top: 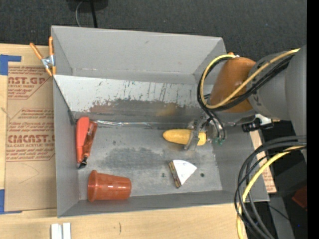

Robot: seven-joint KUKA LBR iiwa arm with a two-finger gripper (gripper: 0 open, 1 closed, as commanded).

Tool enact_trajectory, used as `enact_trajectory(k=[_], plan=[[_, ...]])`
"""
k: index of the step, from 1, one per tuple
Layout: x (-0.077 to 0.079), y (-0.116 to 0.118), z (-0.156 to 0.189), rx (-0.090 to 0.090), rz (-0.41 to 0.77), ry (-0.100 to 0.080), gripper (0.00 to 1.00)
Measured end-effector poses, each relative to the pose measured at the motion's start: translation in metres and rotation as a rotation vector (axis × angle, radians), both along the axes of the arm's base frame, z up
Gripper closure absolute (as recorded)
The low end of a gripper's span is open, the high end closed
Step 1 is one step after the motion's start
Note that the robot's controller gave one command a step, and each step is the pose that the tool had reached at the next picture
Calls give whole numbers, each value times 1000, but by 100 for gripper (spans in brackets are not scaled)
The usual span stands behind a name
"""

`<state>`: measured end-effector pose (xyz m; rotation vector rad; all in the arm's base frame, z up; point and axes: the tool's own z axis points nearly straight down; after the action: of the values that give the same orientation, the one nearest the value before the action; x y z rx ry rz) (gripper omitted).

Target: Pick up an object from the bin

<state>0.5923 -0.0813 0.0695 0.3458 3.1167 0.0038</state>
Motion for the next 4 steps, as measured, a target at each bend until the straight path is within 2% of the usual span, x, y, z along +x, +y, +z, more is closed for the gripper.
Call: enact_trajectory(k=[2, 3, 4], plan=[[-2, 0, 17, 2, 0, 6, 100], [0, 0, 35, 1, 0, 0, 100], [-1, 1, 46, 2, 0, 2, 100]])
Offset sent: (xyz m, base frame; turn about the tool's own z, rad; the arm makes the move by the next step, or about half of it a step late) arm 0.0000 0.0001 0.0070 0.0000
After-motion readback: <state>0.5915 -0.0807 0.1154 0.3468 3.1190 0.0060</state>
